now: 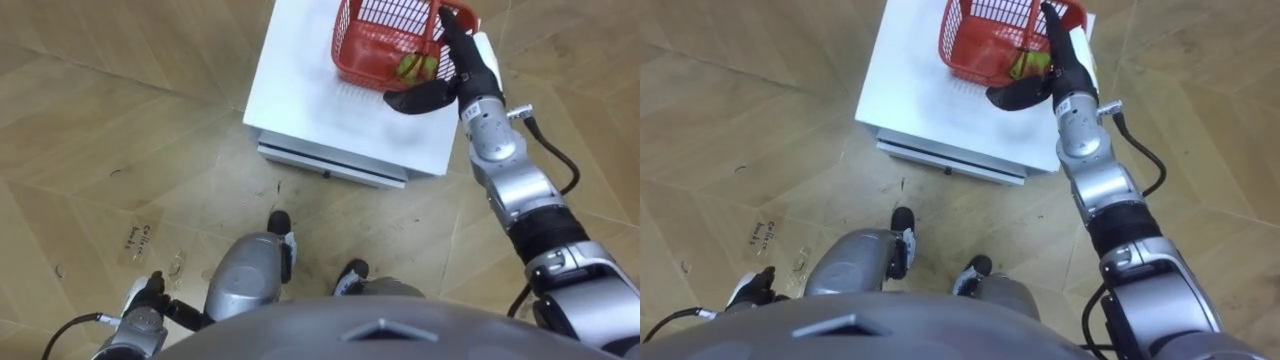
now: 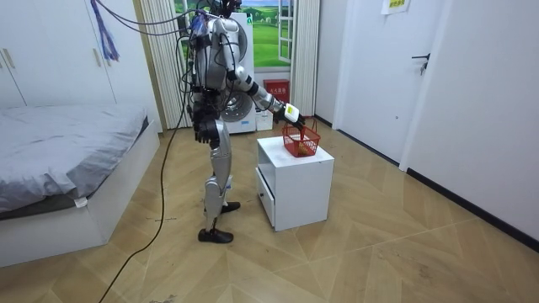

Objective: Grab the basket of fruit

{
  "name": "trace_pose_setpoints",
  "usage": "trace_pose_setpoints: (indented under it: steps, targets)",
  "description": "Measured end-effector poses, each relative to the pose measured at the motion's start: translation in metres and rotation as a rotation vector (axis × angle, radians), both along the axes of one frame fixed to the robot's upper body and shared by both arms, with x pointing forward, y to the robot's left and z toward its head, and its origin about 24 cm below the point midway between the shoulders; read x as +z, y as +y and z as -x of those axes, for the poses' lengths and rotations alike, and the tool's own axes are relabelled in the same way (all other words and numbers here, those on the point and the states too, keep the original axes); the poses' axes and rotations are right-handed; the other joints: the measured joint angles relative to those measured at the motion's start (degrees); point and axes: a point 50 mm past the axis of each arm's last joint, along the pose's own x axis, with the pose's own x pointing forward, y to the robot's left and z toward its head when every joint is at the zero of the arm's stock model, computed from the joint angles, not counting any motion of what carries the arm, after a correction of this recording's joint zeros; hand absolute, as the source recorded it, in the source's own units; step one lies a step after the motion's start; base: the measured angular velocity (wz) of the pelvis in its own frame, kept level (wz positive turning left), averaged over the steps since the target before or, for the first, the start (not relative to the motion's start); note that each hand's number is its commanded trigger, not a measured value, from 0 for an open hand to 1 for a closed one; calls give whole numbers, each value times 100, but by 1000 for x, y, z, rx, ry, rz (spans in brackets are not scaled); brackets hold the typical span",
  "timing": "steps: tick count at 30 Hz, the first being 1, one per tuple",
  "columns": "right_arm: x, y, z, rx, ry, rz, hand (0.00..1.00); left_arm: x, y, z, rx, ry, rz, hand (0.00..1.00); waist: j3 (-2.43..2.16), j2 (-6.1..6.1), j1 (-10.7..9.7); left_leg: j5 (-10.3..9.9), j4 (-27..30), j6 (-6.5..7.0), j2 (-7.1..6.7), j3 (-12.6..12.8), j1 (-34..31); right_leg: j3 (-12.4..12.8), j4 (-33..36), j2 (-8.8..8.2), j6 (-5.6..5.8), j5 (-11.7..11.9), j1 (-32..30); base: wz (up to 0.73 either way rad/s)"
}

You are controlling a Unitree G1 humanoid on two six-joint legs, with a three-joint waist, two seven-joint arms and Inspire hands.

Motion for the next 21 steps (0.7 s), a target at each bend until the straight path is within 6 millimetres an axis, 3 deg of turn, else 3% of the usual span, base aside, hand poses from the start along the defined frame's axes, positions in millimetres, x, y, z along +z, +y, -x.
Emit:
trace_pose_setpoints:
  steps: [8, 13, 21]
  targets:
    - [5, 2, -2, 8, -24, -5, 0, 0, 0, 0, 1, -1, -1, 0, -17, -23, -17, 0, -8, 0, 2, 4, 8, -1, 0, -3, 0, 0, -11, 0]
    - [15, 4, -2, 12, -72, -24, 0, 0, 0, -1, 2, -4, -1, 0, -21, -25, -145, -2, -39, 2, 1, 66, 142, 69, -4, -10, 0, 0, 80, -4]
    - [3, -10, 31, -22, -39, -19, 0, 2, 3, -3, 39, -30, -7, 0, -79, 56, -369, -74, -91, 0, 20, 211, 628, 80, -7, -27, 0, 0, 472, -11]
